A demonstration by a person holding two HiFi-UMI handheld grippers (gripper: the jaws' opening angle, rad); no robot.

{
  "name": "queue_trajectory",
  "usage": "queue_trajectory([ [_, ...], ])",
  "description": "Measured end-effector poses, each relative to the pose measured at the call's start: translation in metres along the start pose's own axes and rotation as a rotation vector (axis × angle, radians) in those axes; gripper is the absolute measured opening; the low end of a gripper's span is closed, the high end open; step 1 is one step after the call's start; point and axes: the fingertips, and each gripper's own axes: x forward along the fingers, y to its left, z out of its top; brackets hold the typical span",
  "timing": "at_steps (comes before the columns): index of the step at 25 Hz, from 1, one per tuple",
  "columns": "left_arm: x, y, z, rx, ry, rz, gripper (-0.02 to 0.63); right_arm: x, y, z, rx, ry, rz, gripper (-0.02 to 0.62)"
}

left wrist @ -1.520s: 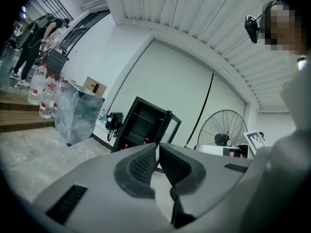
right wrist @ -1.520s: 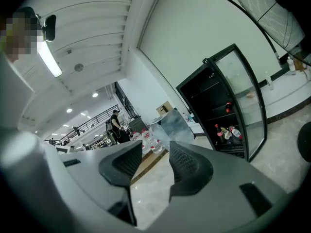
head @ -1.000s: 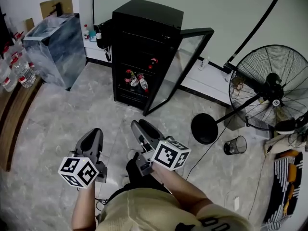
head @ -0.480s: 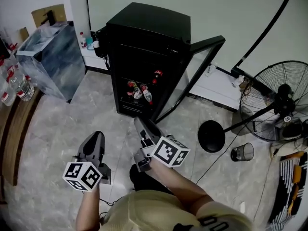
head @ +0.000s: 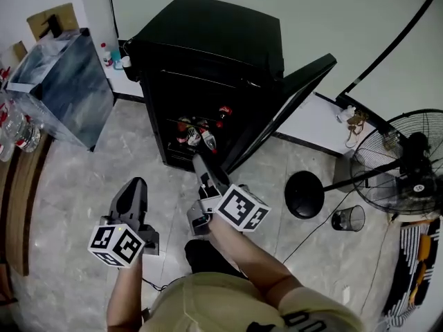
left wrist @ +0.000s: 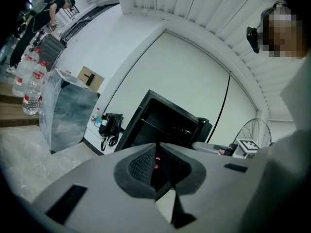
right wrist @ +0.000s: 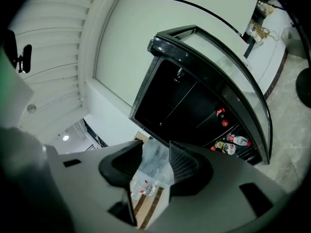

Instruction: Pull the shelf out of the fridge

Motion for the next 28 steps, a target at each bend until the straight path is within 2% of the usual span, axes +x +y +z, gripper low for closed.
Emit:
queue_trajectory([
  [7, 0.056, 0.012, 0.014, -0.01, 0.005, -0.001, 0.017, 0.042, -0.026, 0.033, 0.017, -0.06, -0.032, 0.163],
  [19, 0.133, 0.019, 0.026, -0.025, -0.007, -0.093, 0.017, 0.09, -0.066, 0.076, 0.044, -0.155, -0.127, 0.161],
  [24, 0.158, 0.031, 0.026, -0.065, -0.009, -0.134, 0.017, 0.108, -0.072, 0.082, 0.041, -0.187, -0.137, 0.16],
  [28, 0.179, 0.041, 0.025, -0.067, 0.012, -0.181, 0.017, 0.119, -0.079, 0.092, 0.055, -0.238, -0.146, 0.157],
])
